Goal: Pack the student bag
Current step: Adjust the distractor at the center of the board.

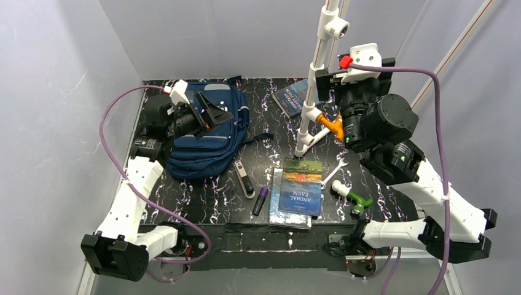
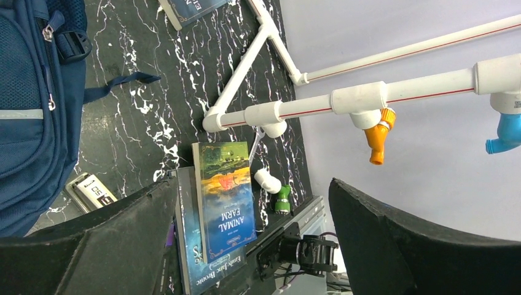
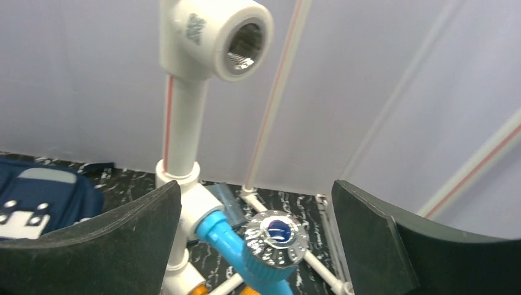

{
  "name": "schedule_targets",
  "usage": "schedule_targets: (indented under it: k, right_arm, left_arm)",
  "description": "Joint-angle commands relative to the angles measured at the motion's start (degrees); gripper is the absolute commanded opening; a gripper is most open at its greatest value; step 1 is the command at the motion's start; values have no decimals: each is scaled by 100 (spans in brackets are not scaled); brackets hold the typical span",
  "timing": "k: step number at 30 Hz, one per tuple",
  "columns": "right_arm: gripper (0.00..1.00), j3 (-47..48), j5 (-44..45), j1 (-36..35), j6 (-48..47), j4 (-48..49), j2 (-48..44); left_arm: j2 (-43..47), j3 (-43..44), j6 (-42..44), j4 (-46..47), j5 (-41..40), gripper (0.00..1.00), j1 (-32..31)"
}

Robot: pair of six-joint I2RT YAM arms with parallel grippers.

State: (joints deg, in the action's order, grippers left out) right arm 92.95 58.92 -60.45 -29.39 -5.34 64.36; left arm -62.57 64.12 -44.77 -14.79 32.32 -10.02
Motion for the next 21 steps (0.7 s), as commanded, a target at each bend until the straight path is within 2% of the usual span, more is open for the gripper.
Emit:
schedule_targets:
  k: [1,4,8,13,17,21]
  right_arm:
    - [98,153,836,88,-971,1003,152]
    - [98,213,766,595,-907,1002,310]
    - [98,632,403,1506,42,94,532]
    - [98,913,77,2405,731,-420,740]
    - [98,1122,-88,2708,1022,-572,850]
    - [98,1210,-297,2722,1413,-880,786]
  left_arm:
    - [-82,191,106,-18,108,92,-58]
    - [-112,198,109,-16,156,92,-78]
    - [-65,143,121,-16,188,92,-87]
    - [4,38,109,-16,271,92,-96]
    - [-5,-19,97,-9,348,92,-103]
    - [-27,-44,136,2,474,92,-105]
